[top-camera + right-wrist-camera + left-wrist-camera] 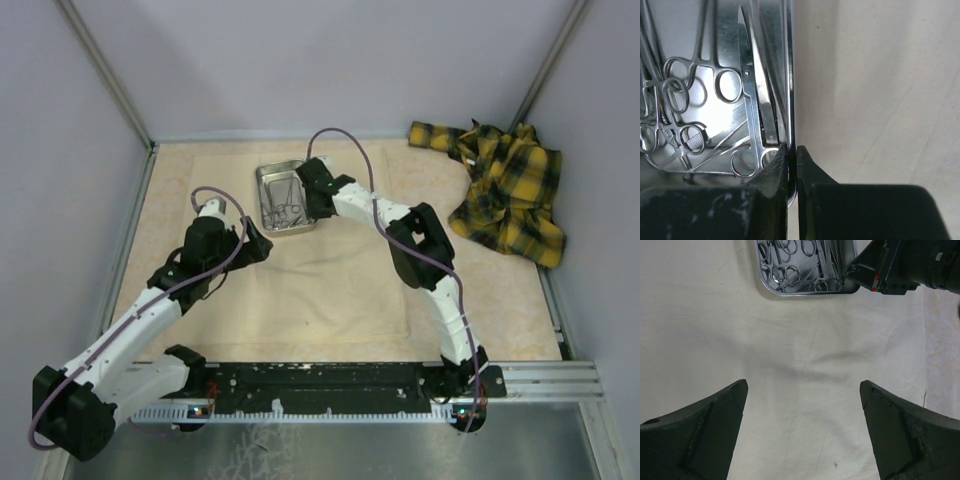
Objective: Open and lay out the surgical kit
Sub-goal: Move the container from the surgical kit.
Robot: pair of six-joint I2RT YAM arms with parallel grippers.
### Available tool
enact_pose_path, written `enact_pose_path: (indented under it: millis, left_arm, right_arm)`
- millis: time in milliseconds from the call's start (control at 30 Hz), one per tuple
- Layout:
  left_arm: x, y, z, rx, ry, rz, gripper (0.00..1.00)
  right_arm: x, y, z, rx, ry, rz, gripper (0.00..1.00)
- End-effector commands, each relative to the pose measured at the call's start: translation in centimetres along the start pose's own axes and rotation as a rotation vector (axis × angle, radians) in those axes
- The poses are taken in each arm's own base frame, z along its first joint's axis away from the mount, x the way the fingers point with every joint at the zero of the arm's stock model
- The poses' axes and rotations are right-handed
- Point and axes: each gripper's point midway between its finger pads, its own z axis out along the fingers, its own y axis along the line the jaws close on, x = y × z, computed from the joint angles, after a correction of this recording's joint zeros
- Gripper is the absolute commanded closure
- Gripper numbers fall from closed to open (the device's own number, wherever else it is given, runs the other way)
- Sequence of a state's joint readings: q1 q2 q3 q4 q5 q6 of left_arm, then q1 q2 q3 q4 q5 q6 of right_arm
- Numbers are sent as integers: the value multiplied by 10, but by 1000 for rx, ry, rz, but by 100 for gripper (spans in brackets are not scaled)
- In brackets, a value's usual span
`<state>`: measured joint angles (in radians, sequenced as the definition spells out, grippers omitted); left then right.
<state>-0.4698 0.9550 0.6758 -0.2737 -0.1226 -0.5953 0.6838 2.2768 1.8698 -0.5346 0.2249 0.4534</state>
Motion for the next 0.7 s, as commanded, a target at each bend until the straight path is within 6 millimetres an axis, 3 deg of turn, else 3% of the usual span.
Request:
enact_pose_path:
  millis: [0, 200, 500, 667]
  left_arm:
    - [3, 0, -7, 10, 4, -4, 1]
    - [-5, -2, -20, 25, -37, -10, 1]
    - [-12, -3, -32, 37, -58, -9, 1]
    - [-10, -5, -34, 51, -54, -9, 1]
  right_arm:
    - [4, 13, -32, -13, -17, -31, 100]
    - [32, 20, -59, -24, 6, -42, 100]
    - [112, 13, -97, 8, 88, 28, 100]
    - [149, 18, -111, 22, 116, 47, 100]
